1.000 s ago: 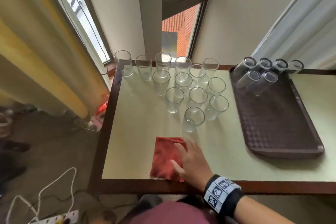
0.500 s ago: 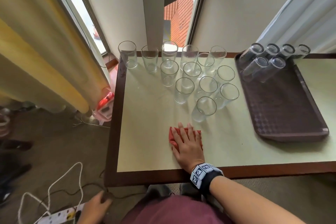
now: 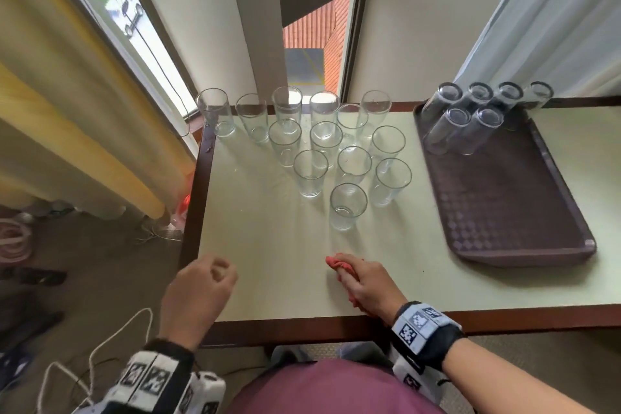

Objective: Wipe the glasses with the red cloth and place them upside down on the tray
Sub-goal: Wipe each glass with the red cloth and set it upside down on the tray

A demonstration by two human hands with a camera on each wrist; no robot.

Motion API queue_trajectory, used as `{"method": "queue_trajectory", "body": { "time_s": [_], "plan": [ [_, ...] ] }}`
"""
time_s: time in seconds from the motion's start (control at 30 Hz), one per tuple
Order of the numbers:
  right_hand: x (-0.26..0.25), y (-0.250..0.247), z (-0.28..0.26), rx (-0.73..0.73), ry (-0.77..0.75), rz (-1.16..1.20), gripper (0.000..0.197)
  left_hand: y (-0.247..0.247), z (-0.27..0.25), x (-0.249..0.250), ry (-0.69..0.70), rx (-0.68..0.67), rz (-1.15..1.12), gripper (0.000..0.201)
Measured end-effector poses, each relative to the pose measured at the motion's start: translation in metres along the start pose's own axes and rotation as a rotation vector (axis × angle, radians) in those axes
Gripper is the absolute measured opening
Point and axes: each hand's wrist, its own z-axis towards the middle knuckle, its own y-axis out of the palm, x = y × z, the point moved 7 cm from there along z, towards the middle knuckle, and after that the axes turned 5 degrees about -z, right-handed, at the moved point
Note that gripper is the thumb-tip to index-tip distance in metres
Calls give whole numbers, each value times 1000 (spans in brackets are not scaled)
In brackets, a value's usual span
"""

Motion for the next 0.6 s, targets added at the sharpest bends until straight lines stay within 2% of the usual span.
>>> {"method": "queue_trajectory", "body": {
  "time_s": [0.1, 0.17, 0.3, 0.4, 0.5, 0.6],
  "plan": [
    [18, -32, -4, -2, 96, 132, 22, 31, 15, 68, 163, -34, -65, 7],
    [32, -54, -6, -11, 145, 217, 21, 56, 26, 102, 219, -49, -67, 17],
    [33, -103, -16, 13, 187, 430, 25, 98, 50, 137, 144, -64, -52, 59],
    [25, -135, -25, 14, 186, 613, 28, 121, 62, 148, 87, -55, -152, 87],
    [22, -153, -28, 46, 154, 781, 28, 130, 64, 157, 103, 23, -257, 79],
    [16, -160, -27, 130, 129, 832, 27, 133, 63, 153, 140, 72, -392, 70]
  ]
}}
